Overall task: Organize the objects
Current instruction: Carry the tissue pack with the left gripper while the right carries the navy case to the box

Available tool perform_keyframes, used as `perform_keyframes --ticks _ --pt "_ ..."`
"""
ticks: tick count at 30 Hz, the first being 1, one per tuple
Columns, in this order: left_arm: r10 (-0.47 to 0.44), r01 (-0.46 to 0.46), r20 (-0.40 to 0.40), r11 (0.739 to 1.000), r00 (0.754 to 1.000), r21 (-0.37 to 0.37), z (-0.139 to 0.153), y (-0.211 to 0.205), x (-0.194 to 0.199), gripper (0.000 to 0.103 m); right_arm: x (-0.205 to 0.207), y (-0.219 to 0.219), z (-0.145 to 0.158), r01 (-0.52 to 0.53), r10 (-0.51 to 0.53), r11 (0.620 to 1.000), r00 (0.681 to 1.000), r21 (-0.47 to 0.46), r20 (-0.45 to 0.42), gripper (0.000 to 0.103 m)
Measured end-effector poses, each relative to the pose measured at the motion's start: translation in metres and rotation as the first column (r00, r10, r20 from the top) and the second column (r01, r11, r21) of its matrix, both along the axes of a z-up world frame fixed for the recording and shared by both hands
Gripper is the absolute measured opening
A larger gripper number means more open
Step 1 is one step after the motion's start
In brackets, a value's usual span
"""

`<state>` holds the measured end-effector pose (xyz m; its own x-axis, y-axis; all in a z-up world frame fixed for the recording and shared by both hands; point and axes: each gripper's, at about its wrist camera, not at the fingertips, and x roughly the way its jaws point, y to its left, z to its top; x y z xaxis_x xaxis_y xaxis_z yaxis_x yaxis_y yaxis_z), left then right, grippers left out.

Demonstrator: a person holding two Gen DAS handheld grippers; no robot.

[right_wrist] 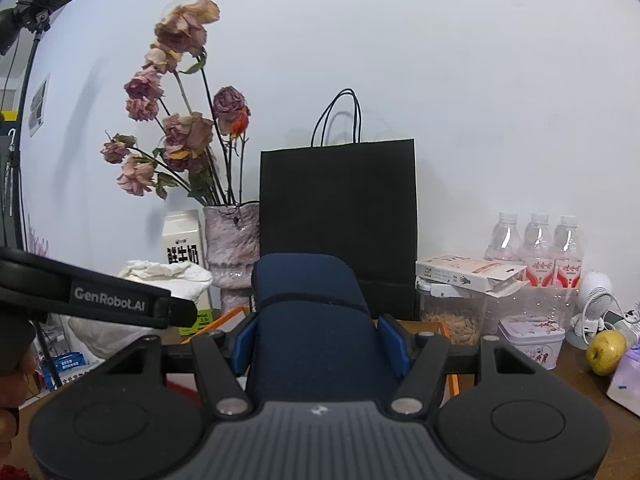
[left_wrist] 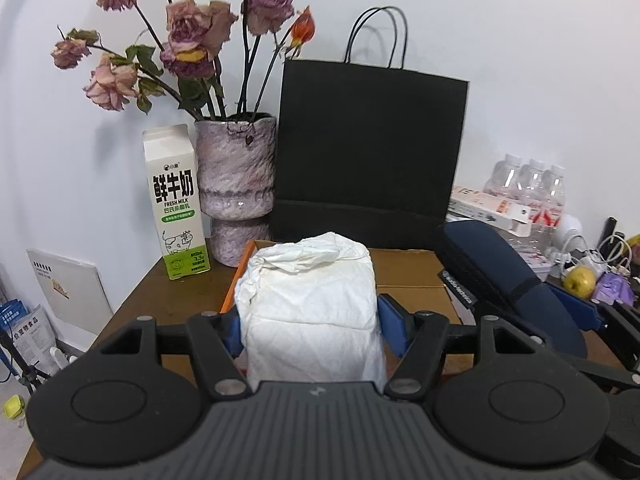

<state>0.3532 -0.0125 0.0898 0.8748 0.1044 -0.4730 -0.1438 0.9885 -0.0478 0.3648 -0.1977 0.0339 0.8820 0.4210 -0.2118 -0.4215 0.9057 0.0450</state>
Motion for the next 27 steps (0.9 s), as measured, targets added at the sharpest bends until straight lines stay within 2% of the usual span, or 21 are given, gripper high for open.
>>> perform_keyframes --ticks 16,22,27 --pt "-0.018 0.017 -0.050 1.000 0.999 -0.018 -0.011 0.006 0.084 0.066 0.068 0.018 -0.010 0.012 -0.012 1.000 0.999 -0.015 -0.048 0.062" --pt "-0.022 0.017 -0.059 0.997 0.998 -0.071 -0.019 0.011 0.106 0.066 0.087 0.025 -0.013 0.013 -0.014 1.000 0.997 -0.017 -0.073 0.062" --pt "0.008 -0.012 -0.082 0.999 0.997 -0.050 -0.029 0.012 0.123 0.066 0.101 0.031 -0.017 0.023 -0.025 0.999 0.996 -0.027 -0.083 0.062"
